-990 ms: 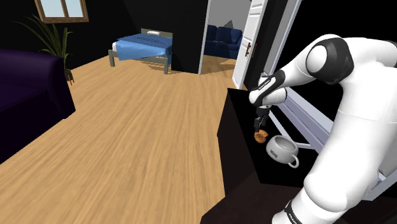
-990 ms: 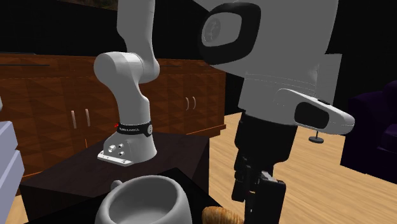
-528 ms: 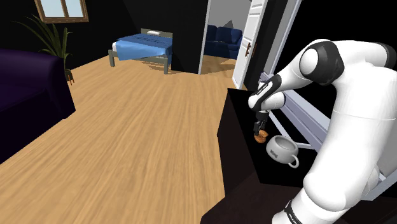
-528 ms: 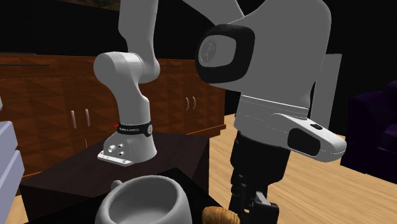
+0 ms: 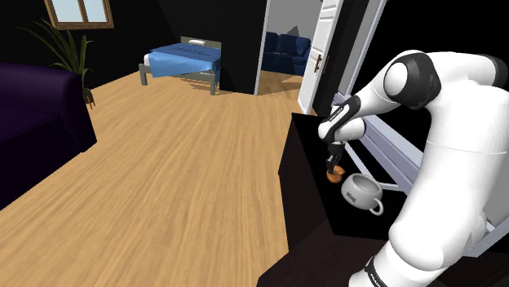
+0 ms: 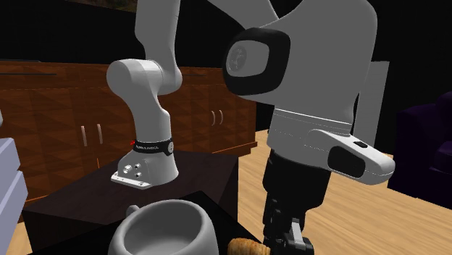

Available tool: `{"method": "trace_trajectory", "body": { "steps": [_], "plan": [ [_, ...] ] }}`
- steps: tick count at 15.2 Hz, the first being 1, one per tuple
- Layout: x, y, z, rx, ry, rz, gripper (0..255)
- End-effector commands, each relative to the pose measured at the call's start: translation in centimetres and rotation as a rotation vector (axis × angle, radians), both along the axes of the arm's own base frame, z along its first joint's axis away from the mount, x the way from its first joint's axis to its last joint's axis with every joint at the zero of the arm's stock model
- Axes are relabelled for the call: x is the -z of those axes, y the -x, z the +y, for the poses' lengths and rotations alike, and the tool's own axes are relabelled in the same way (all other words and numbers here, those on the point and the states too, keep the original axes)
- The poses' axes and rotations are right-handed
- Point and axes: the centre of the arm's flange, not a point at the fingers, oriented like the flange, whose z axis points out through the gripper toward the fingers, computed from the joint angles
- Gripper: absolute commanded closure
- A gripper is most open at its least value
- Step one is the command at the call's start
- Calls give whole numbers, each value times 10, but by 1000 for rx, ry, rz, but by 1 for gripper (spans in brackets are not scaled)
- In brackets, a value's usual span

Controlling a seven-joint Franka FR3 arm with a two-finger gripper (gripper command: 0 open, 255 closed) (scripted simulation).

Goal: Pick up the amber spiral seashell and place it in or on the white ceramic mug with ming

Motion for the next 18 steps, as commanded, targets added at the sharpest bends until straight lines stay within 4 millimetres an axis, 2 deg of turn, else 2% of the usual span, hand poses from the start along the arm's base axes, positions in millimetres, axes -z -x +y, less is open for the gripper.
{"method": "trace_trajectory", "body": {
  "steps": [1,7,18],
  "plan": [
    [1,0,0,1,0,1,255],
    [1,1,0,1,0,1,255],
    [-57,1,0,1,0,1,255]
  ]
}}
